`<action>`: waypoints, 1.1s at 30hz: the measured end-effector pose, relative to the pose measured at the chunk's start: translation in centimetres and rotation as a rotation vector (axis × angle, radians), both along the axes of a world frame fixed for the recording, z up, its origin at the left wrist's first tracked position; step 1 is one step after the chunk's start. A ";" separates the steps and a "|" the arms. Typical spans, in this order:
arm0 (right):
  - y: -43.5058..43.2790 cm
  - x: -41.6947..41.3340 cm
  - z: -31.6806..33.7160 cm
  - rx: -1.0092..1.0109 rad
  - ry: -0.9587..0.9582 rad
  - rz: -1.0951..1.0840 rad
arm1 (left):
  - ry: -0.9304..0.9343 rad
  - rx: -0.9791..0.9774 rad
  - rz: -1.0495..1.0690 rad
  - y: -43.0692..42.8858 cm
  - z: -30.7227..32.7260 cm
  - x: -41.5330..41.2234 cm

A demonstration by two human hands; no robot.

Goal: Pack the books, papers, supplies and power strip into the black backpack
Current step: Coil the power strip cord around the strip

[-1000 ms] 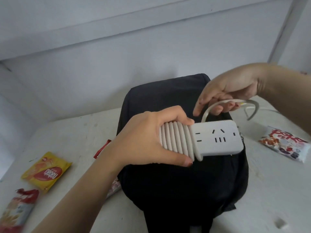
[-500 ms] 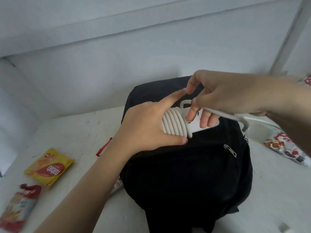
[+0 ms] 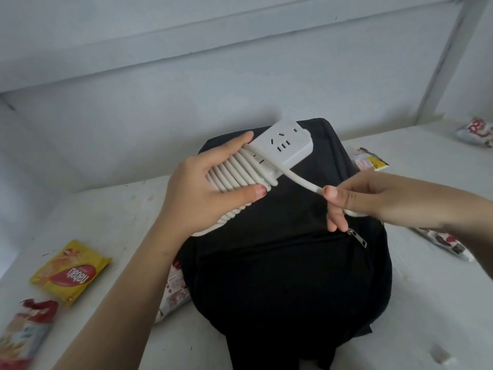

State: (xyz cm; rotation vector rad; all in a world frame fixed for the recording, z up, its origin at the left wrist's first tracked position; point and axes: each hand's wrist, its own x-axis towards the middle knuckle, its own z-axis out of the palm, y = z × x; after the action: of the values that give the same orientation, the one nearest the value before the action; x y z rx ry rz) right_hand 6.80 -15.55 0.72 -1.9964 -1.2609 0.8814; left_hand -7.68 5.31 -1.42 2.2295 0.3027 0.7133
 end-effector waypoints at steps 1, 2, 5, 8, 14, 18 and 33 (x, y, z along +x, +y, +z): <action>0.0 0.3 0.0 -0.047 0.001 0.008 | -0.019 -0.021 -0.014 -0.2 0.1 0.1; 0.1 0.8 -0.1 -0.090 -0.010 0.017 | -0.039 -0.042 -0.027 -0.4 0.1 0.1; 0.4 1.8 -0.6 -0.208 -0.013 0.092 | -0.092 -0.060 -0.049 -0.7 0.3 0.3; 0.8 2.8 -1.2 -0.265 0.131 0.121 | -0.089 -0.050 -0.051 -0.6 0.4 0.3; 2.1 5.6 -0.3 -0.443 0.543 0.279 | -0.020 -0.126 -0.262 -0.7 1.2 -0.8; 3.9 6.6 1.7 -0.559 0.483 0.371 | 0.142 -0.087 -0.457 -1.6 2.2 -1.2; 7.1 2.6 8.0 -0.387 -0.118 -0.063 | 0.384 0.732 -0.102 -4.1 2.2 0.9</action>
State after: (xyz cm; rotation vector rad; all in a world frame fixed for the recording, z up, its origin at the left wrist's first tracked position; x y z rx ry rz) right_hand 9.36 -8.41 8.70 -2.4066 -1.1479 1.0528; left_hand -6.80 1.24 0.80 3.0603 0.1134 0.3571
